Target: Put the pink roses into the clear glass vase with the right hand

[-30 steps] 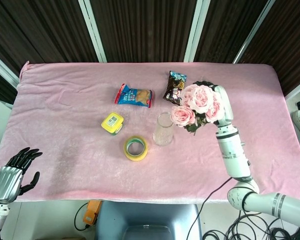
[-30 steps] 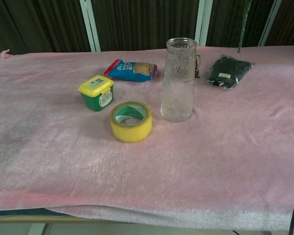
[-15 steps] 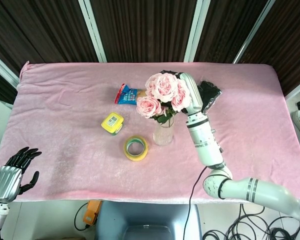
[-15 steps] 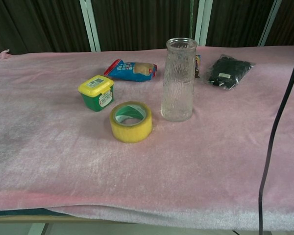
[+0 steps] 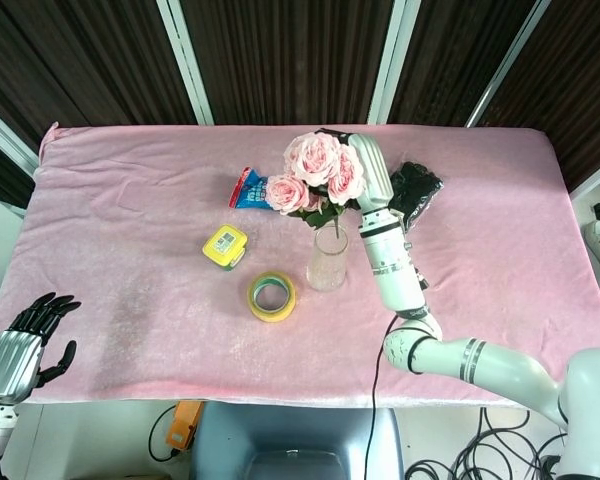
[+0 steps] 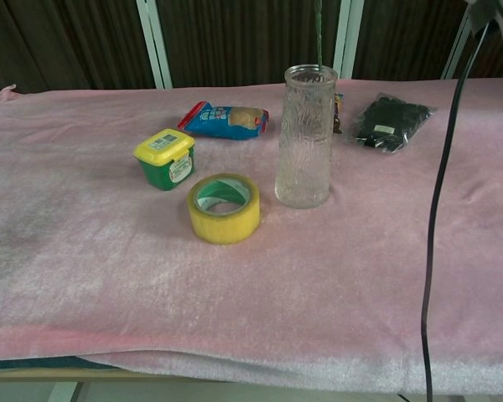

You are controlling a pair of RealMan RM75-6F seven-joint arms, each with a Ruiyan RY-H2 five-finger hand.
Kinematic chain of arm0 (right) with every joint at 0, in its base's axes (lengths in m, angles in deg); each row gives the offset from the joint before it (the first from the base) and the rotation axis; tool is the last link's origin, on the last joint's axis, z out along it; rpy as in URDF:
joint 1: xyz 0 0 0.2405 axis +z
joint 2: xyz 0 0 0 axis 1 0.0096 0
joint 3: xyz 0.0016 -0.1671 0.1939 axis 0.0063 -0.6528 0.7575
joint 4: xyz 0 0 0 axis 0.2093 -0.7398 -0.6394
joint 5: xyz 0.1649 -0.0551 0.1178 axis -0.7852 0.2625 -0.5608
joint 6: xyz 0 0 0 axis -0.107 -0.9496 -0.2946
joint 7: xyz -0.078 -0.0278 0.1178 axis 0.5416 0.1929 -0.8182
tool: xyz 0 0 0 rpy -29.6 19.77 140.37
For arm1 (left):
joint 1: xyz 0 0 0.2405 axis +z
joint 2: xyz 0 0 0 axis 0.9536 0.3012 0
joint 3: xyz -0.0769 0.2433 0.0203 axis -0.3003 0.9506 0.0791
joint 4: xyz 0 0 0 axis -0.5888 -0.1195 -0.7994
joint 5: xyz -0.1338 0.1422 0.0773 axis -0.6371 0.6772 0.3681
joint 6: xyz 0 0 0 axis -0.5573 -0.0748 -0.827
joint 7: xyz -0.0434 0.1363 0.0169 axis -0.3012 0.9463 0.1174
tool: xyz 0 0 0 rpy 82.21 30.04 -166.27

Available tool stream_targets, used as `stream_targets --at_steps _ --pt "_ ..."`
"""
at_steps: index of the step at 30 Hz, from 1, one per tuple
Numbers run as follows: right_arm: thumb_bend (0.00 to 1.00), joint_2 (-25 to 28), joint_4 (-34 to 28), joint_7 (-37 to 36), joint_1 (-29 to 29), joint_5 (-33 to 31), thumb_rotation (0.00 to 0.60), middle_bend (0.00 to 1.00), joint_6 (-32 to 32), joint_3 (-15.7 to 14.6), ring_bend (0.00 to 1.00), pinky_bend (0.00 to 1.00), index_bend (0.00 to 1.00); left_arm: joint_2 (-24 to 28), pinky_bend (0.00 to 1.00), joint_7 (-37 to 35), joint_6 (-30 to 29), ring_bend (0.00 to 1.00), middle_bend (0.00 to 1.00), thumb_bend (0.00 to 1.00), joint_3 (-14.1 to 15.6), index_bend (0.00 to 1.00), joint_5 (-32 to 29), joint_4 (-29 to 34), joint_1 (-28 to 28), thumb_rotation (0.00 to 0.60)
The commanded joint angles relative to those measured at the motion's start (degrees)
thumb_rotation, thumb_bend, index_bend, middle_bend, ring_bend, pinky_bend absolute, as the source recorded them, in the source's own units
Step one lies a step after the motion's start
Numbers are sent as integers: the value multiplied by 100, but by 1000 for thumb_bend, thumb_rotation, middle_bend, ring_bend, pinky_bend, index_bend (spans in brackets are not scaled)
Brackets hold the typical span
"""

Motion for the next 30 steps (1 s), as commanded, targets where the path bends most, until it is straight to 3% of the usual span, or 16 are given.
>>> stream_targets --at_steps 1,11,22,25,28,30 --pt "488 -96 161 -153 70 60 600 725 -34 -43 714 983 828 -1 264 1 18 103 185 456 -6 226 -19 -3 -5 600" --pt "488 -273 576 -598 97 246 600 725 -140 -241 714 983 827 0 264 -28 12 104 185 456 -35 226 -67 -19 5 600" --pt "488 -400 992 -1258 -198 439 600 725 -288 -665 701 981 801 8 264 -66 -18 103 184 457 -36 226 -53 -28 17 600" --pt "488 -377 1113 -1420 -304 563 600 696 -412 -873 617 915 714 8 264 -69 -9 104 185 457 -34 226 -50 -29 14 600" --pt "472 -298 1146 -1633 -405 713 600 536 -571 -1074 455 760 538 8 264 -62 1 103 185 456 -27 226 -42 -28 10 600" --pt "408 -188 1090 -1833 -469 817 600 387 -718 -1191 287 613 374 7 264 -59 -2 103 185 456 -26 226 -36 -24 10 600"
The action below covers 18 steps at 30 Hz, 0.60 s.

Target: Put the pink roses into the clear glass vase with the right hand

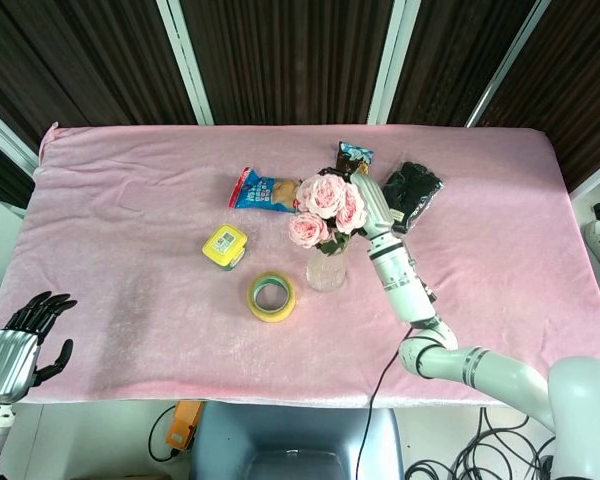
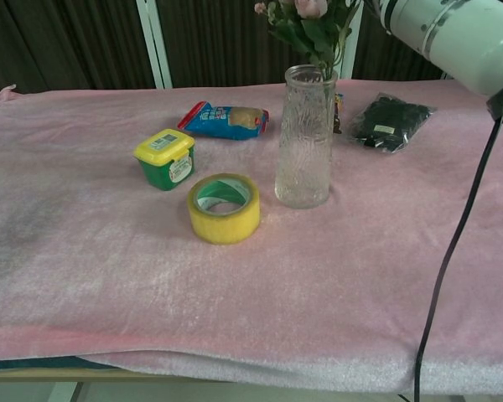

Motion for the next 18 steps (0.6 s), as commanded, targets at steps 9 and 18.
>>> stream_targets --at_steps 9,18 --pt "288 539 -347 -669 -311 389 600 49 -427 -365 0 219 4 -7 264 25 22 104 185 457 12 225 18 8 -11 600" --pt "219 1141 -1146 -818 -817 956 600 0 30 -698 0 128 0 -4 264 17 65 103 185 456 23 226 19 8 -28 600"
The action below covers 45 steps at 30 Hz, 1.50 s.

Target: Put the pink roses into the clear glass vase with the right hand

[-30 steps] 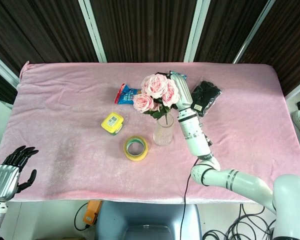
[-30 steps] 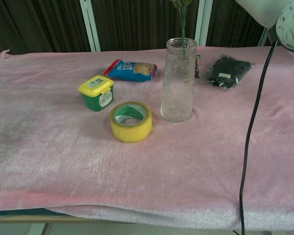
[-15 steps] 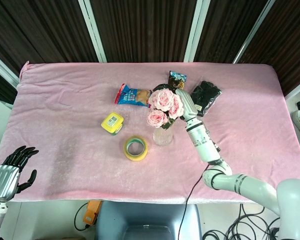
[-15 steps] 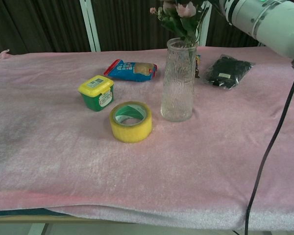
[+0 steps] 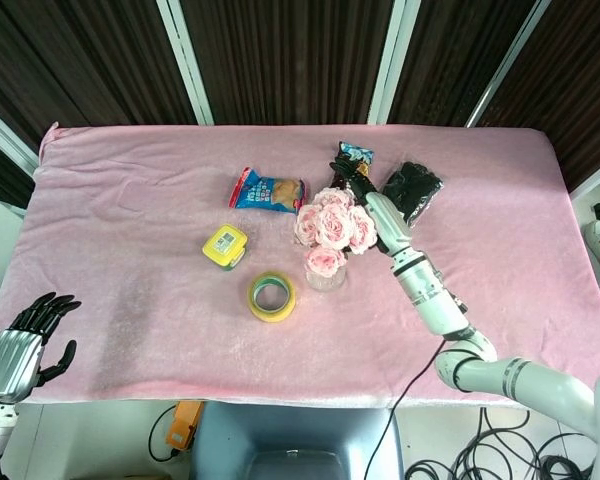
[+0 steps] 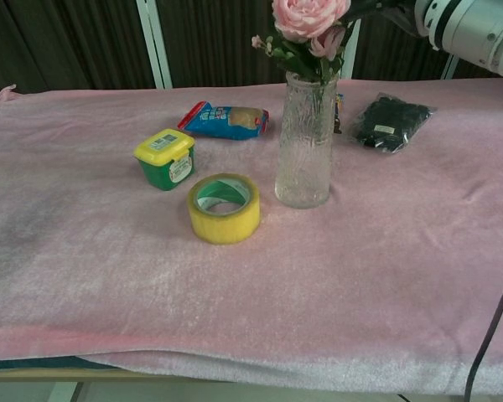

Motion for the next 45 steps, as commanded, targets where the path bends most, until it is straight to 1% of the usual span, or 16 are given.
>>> stream_targets --at_steps 1,4,5,6,8,10,12,14,16,19,21,25,29,33,36,45 --pt "219 383 -525 37 -342 529 600 0 442 -303 0 126 0 0 264 2 8 103 185 456 1 226 1 0 -6 600" --pt "220 712 -995 529 -757 1163 600 0 1121 -688 0 124 0 2 264 -4 16 103 185 456 2 226 -3 4 -8 600" --pt "220 763 -1061 772 -876 1299 600 0 1330 -772 0 123 0 2 264 -6 15 103 185 457 3 226 -3 4 -7 600" --pt "220 827 -1113 1234 -1070 1495 600 0 1661 -895 0 122 0 2 264 -5 16 103 185 457 4 226 -6 3 -5 600" --pt "220 857 -1176 1987 -1374 1585 600 0 2093 -1007 0 119 0 0 264 2 13 103 184 457 4 226 -1 7 -6 600" --pt "219 852 -1216 2725 -1652 1488 600 0 2414 -1040 0 114 0 -5 264 21 11 103 185 456 11 226 20 11 -11 600" --pt "219 877 -1272 3185 -1872 1315 600 0 2608 -1038 0 102 0 -11 264 41 10 103 185 456 21 226 51 19 -20 600" --pt "219 974 -1401 3351 -2033 1152 600 0 2668 -1055 0 100 0 -14 264 56 16 103 185 456 28 227 71 24 -29 600" --pt "219 1185 -1697 3421 -2236 987 600 0 2690 -1126 0 99 0 -18 264 65 20 103 185 457 32 226 79 27 -35 600" --pt "216 1525 -2136 3627 -2546 955 600 0 2775 -1343 0 93 0 -23 264 67 15 103 185 456 31 226 86 26 -40 600" --pt "194 1633 -2306 3975 -2791 1036 600 0 2948 -1535 0 88 0 -24 264 57 7 103 185 456 34 226 99 23 -42 600" --pt "114 1527 -2371 4802 -3221 1067 600 0 3253 -1827 0 77 0 -30 264 49 -19 104 185 456 42 226 141 11 -49 600" --pt "101 1264 -2339 5289 -3528 673 600 0 3271 -1915 0 72 0 -42 264 68 -27 103 185 456 48 226 166 2 -57 600" --pt "101 1174 -2352 5594 -3589 185 600 0 2997 -1861 0 72 0 -51 264 118 -21 103 185 455 58 227 164 4 -54 600" --pt "101 1251 -2459 5734 -3532 -50 600 0 2701 -1821 0 72 0 -55 264 157 -44 103 185 455 50 227 154 16 -43 600" --pt "101 1219 -2438 5576 -3553 149 600 0 2613 -1759 0 72 0 -62 264 226 -52 103 185 456 64 227 151 26 -27 600"
